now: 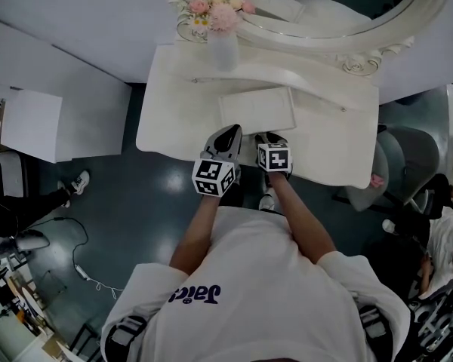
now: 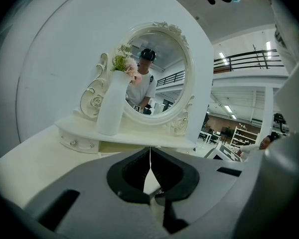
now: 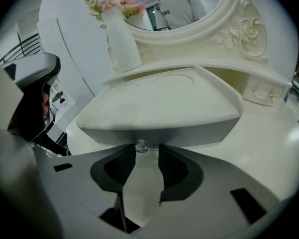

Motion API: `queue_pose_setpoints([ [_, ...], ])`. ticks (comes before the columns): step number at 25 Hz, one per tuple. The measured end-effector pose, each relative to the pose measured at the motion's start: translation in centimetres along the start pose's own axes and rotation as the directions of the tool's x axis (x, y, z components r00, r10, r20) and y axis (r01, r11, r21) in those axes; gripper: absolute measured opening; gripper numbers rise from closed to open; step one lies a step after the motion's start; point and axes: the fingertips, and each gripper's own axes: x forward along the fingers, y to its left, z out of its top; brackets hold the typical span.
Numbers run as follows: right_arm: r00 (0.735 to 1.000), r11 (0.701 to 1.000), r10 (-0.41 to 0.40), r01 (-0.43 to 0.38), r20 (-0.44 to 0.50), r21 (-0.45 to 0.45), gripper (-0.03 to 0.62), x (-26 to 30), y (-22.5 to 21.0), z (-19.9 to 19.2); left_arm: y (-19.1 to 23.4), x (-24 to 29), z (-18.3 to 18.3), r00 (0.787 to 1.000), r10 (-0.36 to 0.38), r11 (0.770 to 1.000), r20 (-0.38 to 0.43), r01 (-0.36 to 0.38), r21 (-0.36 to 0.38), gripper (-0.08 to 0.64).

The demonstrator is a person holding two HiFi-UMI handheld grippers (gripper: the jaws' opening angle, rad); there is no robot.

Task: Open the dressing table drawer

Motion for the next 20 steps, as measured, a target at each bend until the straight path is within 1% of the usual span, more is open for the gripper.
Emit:
queue_pose_setpoints([
  [3,1.000,1.000,0.014,-0.014,-0.006,-0.004,0.132,0.0,0.2,-0.1,-0.2,0.0,-0.1,1.000,-0.001,1.000,-0.003,0.001,0.000,0.017],
  [6,1.000,1.000,0.022,-0.022,-0.011,-0.018,0.075,0.1,0.7,-0.1,-0.2,-0.1,-0.3,1.000,0.002,1.000,-0.007,-0.002,-0.001,0.017],
  [13,1.000,0.999,0.015,-0.015,-0.020,-0.031,0.071,-0.1,0.7,-0.1,0.0,-0.3,-0.1,1.000,0.019,1.000,0.000,-0.019,-0.007,0.017],
  [20,1.000,0.999,0.027,-0.027,-0.007,-0.023,0.069,-0.5,1.0,-0.2,-1.1,-0.9,-0.3,1.000,0.015,1.000,-0.001,-0.015,-0.006,0.017],
])
